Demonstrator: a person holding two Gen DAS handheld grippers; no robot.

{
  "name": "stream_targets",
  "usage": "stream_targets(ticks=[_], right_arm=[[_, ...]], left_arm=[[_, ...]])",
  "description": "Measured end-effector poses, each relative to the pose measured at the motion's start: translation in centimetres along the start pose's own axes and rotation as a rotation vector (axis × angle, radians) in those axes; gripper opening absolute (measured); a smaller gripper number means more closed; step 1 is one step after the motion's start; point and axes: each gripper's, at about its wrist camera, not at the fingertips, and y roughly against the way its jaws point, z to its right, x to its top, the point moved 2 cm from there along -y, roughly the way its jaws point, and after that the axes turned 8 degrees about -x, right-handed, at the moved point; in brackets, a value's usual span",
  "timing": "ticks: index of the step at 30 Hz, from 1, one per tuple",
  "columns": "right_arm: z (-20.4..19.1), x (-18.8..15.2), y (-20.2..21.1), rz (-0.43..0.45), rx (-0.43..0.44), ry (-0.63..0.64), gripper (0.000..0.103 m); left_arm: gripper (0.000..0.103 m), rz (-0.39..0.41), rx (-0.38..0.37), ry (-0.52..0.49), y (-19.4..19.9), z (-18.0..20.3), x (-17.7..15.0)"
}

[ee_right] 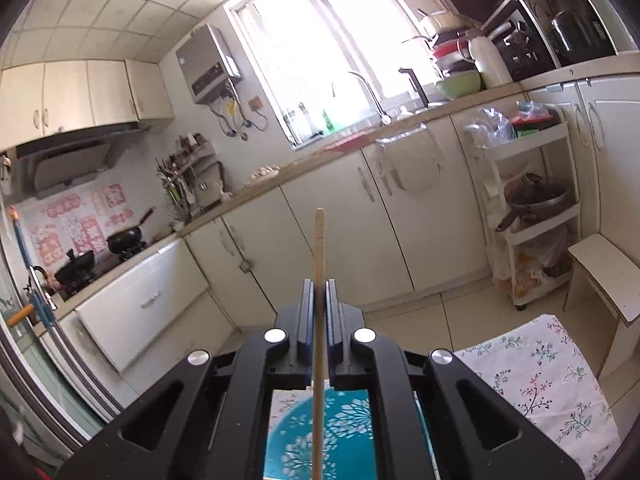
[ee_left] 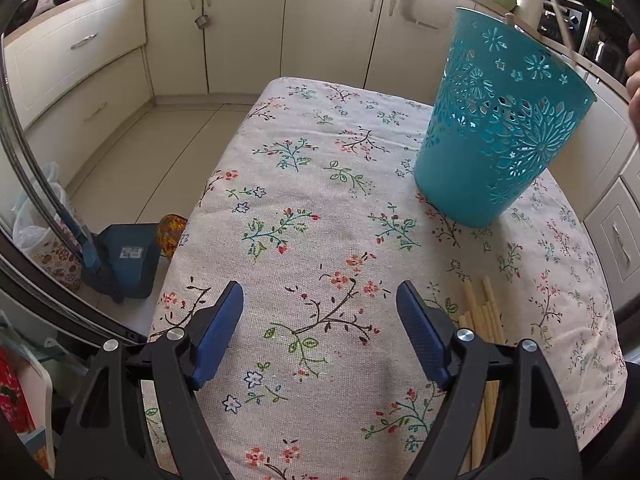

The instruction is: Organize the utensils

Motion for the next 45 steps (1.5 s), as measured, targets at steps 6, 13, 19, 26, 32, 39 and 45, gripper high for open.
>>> stream_targets(ticks=[6, 13, 19, 26, 32, 39, 45], right_arm=[[0.5, -1.9, -0.3, -0.086, -0.005, 0.044, 0.007], [0.9, -2.5, 5.2, -0.069, 0.019, 0.069, 0.023], [2.0, -9.8, 11.1, -0.264, -0.007, 0.138, 0.023], [3.4, -20.4, 8.1, -0.601, -0.043, 0.182, 0.017], [2.2, -22.2, 6.0, -0.646, -0.062, 0.233, 0.016], [3.0, -22.3, 6.4, -0.64, -0.061, 0.222, 0.013], [4.6, -22.1, 7.0, -0.636, -0.03, 0.125, 0.013]], left_arm=[[0.075, -0.007, -0.004, 0.003, -0.5, 0.1, 0.0], [0.079, 0.0, 0.0, 0.012, 0.4, 0.3, -0.3], [0.081, 0.003, -0.008, 0.021, 1.7, 0.4, -1.1], [0.081, -0.032, -0.015, 0.022, 2.6, 0.7, -3.0], [0.082, -0.037, -0.018, 0.013, 3.5, 1.3, -3.8], [0.083, -0.062, -0.034, -0.02, 2.7, 3.0, -3.9], [0.083, -0.083, -0.04, -0.06, 1.6, 4.8, -4.0]])
